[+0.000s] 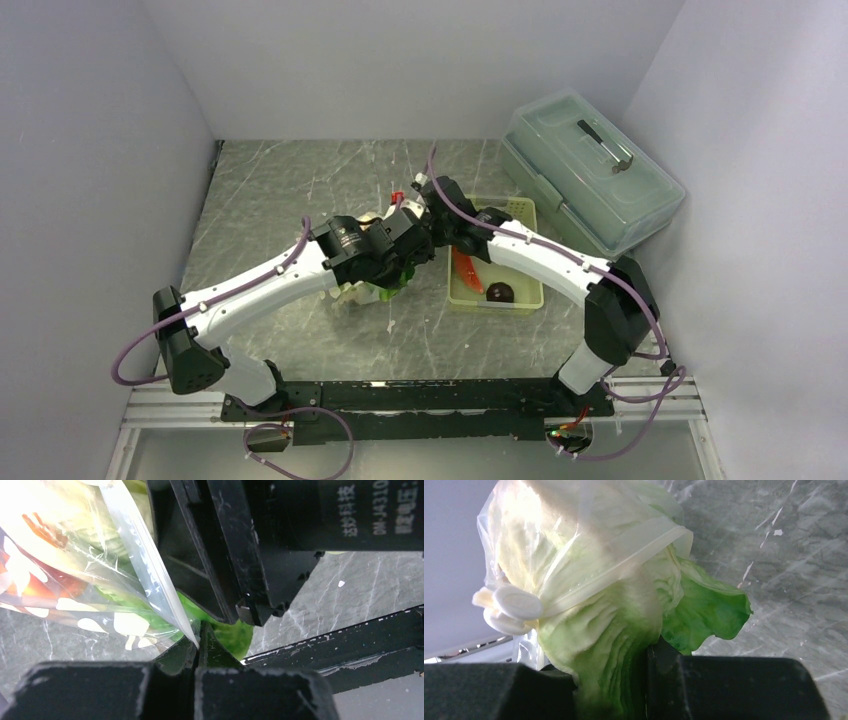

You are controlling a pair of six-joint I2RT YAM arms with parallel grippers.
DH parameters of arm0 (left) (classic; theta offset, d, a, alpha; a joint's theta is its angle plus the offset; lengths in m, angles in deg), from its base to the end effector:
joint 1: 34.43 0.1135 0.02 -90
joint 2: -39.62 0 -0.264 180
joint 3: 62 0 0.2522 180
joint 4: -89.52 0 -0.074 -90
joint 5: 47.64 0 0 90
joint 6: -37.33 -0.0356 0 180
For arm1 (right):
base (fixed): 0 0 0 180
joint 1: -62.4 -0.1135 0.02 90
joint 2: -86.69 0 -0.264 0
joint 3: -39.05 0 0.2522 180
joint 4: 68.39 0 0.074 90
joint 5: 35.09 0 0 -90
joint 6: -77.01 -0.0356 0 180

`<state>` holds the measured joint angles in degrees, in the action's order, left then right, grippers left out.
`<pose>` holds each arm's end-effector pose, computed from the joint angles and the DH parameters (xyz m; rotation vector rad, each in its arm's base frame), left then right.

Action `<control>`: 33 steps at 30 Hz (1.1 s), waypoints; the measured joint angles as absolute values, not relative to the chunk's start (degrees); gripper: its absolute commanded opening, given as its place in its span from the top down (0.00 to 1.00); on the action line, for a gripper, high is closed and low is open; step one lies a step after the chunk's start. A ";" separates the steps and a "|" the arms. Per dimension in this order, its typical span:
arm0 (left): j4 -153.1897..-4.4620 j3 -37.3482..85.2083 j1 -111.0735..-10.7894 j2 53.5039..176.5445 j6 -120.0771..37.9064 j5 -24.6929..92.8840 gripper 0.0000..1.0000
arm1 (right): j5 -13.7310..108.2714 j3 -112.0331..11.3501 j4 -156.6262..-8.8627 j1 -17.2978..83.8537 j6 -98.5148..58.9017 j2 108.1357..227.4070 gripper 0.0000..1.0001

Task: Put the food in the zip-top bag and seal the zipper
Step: Place the fake vegetable in the zipper food storage bag.

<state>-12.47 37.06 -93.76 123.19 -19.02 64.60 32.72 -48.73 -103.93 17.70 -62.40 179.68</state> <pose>0.1559 -0.2364 0.3483 0.4445 2.4984 -0.1065 0.2507 0.2670 0.2844 -0.1248 2.5694 1.2020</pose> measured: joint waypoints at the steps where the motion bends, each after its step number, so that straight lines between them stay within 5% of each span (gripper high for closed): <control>1: -12.58 36.77 -93.76 123.12 -18.99 64.03 1.00 | 33.15 -47.63 -102.33 17.63 -63.16 179.44 1.00; 18: -15.03 36.31 -91.45 116.06 -19.39 52.23 1.00 | 33.15 -36.68 -81.85 13.72 -65.15 175.92 1.00; 33: -13.15 38.26 -81.33 113.68 -22.05 45.36 1.00 | 31.01 -36.79 -82.73 9.52 -51.62 173.85 1.00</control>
<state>-13.15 38.26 -81.33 113.68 -22.05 45.36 31.01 -36.79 -82.73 9.52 -51.62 173.85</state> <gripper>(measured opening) 0.009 0.263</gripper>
